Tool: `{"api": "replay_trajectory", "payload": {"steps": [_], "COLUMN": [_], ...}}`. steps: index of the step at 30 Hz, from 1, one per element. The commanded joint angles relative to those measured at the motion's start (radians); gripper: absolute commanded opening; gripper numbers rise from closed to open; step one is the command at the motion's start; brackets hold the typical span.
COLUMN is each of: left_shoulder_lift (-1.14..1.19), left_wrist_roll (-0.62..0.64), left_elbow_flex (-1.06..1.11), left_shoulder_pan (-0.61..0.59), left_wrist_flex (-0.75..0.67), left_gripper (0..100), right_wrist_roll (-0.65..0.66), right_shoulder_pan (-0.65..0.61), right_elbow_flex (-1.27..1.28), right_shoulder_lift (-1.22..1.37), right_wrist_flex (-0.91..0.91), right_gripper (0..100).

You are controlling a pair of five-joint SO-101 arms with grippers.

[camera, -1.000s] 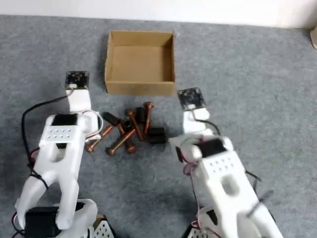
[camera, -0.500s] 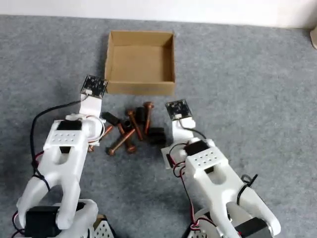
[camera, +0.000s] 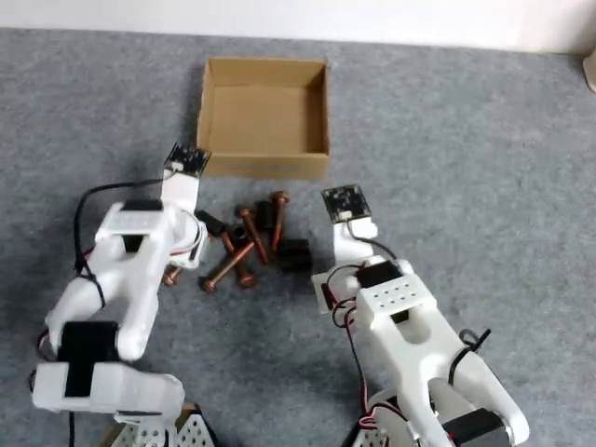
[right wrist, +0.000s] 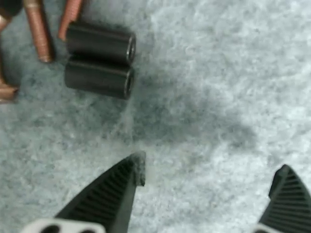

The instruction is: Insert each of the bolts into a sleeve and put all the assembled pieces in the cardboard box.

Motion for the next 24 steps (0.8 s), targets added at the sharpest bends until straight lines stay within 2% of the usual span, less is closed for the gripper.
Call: {"api": "replay_trajectory", "payload": {"steps": [1, 10, 16, 24], "left_shoulder_lift": [0.033, 0.044, 0.048, -0.008], "left_wrist_roll": [-0.005, -0.003, -0.005, -0.002], "left_elbow_flex": [-0.077, -0.077, -0.071, -0.050], "left_shoulder_pan": [-0.019, -0.022, -0.019, -0.019], "left_wrist_flex": [0.048, 0.077, 0.083, 0.121], "left_gripper": [18, 17, 0, 0], "right_wrist_roll": [0.018, 0.018, 0.018, 0.018], "right_shoulder_pan": [0.018, 0.019, 0.021, 0.021], "right_elbow_flex": [-0.005, -0.005, -0.005, -0.005], "right_shoulder_lift": [0.002, 0.002, 0.002, 0.002], "right_wrist_flex": [-0.015, -0.015, -0.015, -0.015], "right_gripper": [37.6, 37.6, 37.6, 37.6]}}
